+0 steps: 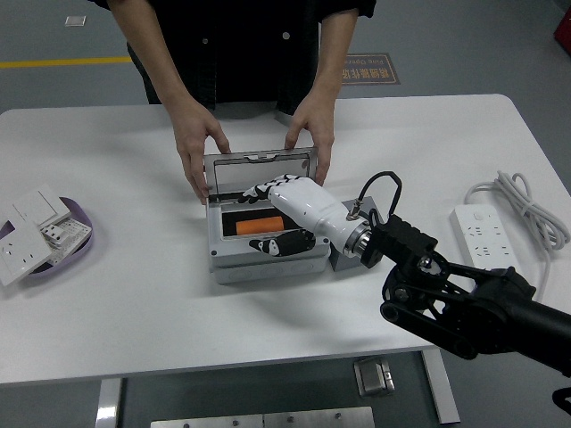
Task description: Pick up the cylinder from the cube,place it in the box,flap close box
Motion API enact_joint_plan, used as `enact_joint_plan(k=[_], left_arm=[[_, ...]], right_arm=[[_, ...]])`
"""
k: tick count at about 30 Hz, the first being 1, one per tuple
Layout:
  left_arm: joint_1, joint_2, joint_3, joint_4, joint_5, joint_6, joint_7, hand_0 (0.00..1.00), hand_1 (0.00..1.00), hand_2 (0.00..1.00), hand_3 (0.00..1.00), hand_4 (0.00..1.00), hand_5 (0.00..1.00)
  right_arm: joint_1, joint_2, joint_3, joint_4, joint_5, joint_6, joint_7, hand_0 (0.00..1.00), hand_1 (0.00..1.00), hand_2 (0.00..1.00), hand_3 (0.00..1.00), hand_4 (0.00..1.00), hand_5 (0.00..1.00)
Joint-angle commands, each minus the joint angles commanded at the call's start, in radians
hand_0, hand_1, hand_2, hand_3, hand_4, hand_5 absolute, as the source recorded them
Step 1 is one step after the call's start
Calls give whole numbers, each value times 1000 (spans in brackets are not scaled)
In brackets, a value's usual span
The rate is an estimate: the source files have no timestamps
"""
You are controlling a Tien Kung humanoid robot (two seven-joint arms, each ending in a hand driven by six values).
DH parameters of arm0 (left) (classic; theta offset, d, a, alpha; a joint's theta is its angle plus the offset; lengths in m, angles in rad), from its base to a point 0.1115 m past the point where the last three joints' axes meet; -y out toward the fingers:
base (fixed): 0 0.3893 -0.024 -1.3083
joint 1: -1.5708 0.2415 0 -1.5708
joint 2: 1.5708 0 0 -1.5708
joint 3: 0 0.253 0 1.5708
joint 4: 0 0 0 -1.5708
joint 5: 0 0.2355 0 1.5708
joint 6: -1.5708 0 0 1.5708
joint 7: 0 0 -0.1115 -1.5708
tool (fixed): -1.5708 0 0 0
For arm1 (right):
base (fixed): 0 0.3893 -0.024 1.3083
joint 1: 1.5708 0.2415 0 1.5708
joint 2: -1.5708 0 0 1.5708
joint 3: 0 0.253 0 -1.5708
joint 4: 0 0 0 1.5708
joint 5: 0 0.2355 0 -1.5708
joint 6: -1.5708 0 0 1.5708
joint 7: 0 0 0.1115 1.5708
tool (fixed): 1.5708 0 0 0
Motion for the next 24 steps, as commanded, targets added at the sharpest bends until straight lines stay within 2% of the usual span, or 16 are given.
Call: enact_joint_plan(k=[9,16,17,24], left_arm=[[0,-2,7,-1,-6,0,-4,609,636,627,632,684,247],[0,-1,4,0,-3,0,-2,610,637,627,632,682,246],[-1,-1,4,0,-2,0,-2,609,637,627,632,682,244],[-1,1,-1,0,4,-1,1,610,637,627,632,682,243]], right_arm=[[-19,-25,13,65,161,-46,51,865,750,750,797,998,443],[16,-51,28,120,289,-67,71,851,745,743,788,998,445],[24,-53,27,119,297,-66,71,827,722,716,768,978,451],[99,-61,6,57,347,-53,70,816,711,711,761,952,461]])
